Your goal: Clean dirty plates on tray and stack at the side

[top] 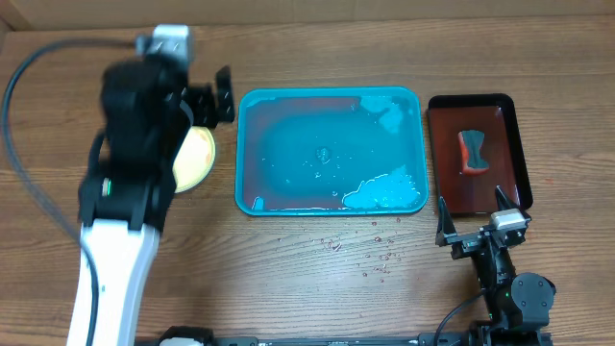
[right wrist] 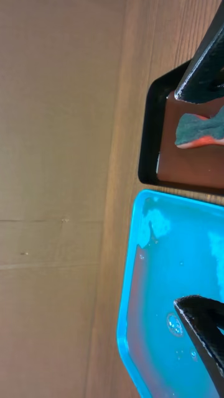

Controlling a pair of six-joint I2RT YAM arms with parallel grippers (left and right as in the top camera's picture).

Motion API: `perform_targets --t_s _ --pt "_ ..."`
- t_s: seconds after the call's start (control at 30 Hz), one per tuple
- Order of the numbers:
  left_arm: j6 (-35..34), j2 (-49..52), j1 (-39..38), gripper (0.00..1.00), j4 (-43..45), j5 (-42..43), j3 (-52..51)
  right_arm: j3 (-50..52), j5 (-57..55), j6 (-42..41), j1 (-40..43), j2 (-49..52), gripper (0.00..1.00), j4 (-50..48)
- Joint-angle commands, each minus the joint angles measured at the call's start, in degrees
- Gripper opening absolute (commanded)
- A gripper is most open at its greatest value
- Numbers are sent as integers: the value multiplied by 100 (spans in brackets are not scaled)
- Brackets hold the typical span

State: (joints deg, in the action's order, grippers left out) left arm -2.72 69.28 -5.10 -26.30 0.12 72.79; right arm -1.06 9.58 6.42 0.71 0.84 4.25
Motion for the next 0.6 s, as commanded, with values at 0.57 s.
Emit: perform_targets --t_s 0.57 --pt "439 -5464 772 100 2664 -133 -6332 61 -57 -24 4 -68 100 -28"
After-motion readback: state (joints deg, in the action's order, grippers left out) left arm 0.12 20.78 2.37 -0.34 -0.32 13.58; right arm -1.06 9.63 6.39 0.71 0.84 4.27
